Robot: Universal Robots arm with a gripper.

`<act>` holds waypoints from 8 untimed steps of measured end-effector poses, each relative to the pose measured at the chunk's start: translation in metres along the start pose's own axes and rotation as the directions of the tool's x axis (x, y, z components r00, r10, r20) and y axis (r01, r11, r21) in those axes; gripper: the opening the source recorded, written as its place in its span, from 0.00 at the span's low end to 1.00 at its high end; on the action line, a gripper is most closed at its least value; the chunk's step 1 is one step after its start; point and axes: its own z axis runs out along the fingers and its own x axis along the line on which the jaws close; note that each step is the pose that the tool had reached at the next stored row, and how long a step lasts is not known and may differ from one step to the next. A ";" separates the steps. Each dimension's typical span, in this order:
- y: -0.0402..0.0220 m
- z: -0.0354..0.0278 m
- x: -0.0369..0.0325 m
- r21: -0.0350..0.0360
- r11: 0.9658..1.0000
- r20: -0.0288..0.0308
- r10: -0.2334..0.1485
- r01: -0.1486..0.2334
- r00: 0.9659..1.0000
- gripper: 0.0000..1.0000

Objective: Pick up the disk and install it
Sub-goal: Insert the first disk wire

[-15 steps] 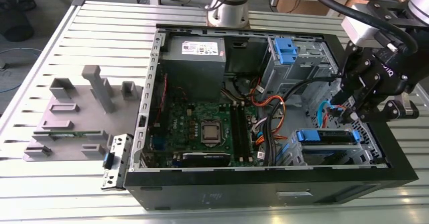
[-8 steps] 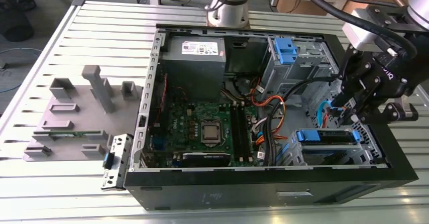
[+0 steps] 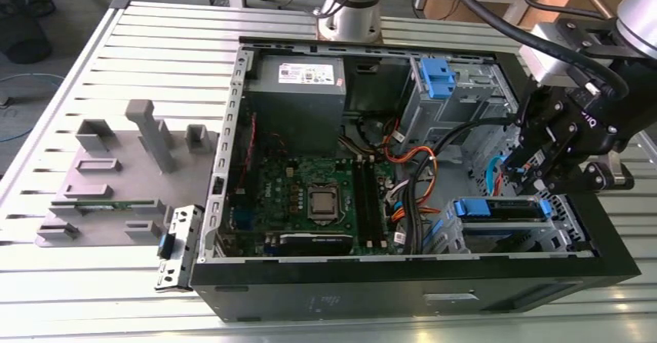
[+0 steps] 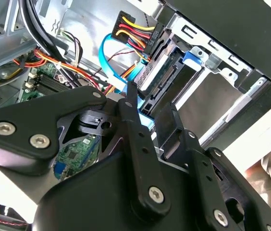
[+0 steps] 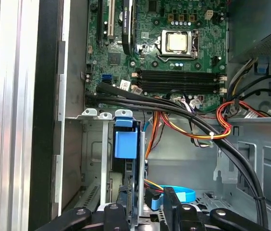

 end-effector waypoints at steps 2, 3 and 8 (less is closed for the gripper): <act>0.0000 0.0001 0.0000 0.000 1.000 0.000 0.000 0.000 1.000 0.42; 0.0000 0.0002 0.0000 0.000 1.000 -0.001 0.000 0.000 1.000 0.42; 0.0000 0.0005 0.0000 0.000 1.000 -0.001 0.000 0.000 1.000 0.35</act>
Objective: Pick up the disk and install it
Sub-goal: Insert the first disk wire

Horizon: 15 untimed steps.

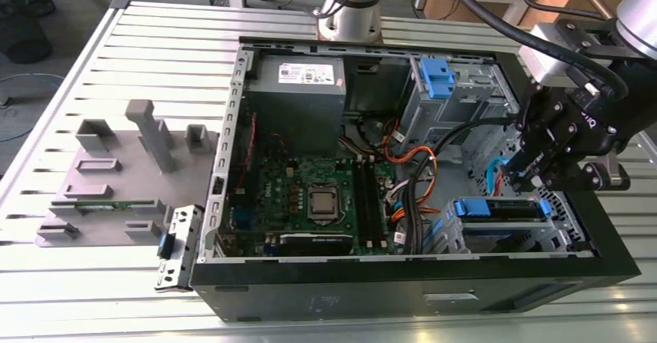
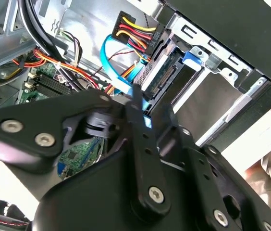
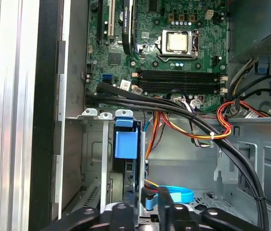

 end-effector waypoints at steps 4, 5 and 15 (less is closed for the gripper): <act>0.0000 0.0002 0.0000 0.000 1.000 -0.001 0.000 0.000 1.000 0.23; 0.0000 0.0002 0.0000 0.000 1.000 -0.001 0.000 0.000 1.000 0.17; -0.0002 0.0050 0.0000 0.000 1.000 -0.017 0.001 -0.001 1.000 0.16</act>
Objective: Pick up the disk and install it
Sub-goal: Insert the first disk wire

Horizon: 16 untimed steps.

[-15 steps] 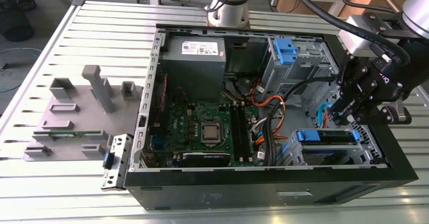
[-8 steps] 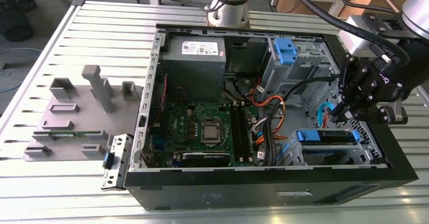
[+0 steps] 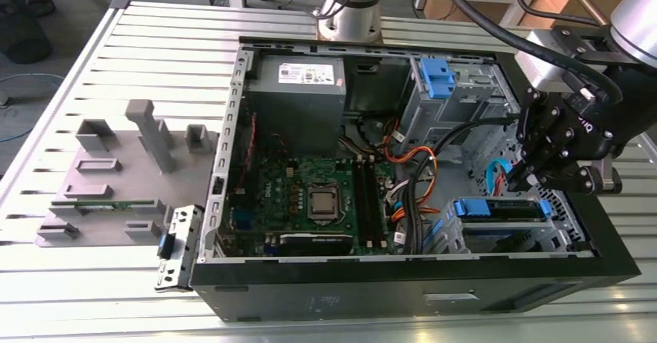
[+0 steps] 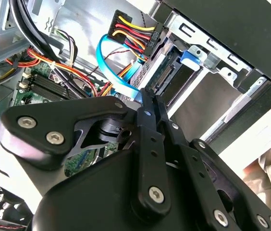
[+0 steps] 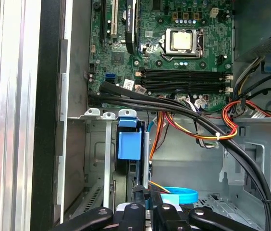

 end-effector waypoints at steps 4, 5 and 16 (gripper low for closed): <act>0.0000 0.0004 0.0000 0.000 1.000 0.000 0.000 0.000 1.000 0.16; 0.0000 0.0004 0.0000 0.000 1.000 0.000 0.000 0.000 1.000 0.16; 0.0000 0.0009 0.0044 0.000 1.000 0.000 0.000 0.000 1.000 0.16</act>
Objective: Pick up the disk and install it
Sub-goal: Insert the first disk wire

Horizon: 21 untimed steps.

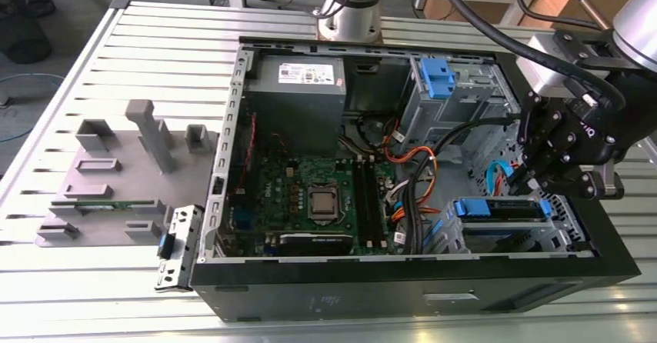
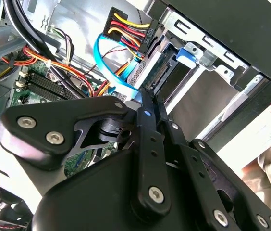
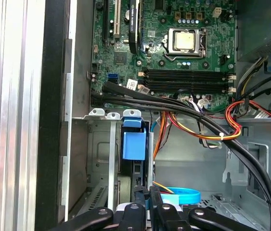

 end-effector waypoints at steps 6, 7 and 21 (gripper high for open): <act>0.0011 0.0010 0.0008 0.000 1.000 0.000 0.000 0.000 1.000 0.16; 0.0012 0.0013 0.0011 0.000 1.000 0.000 0.000 0.000 1.000 0.16; 0.0011 0.0115 0.0036 0.000 1.000 0.000 0.000 0.000 1.000 0.16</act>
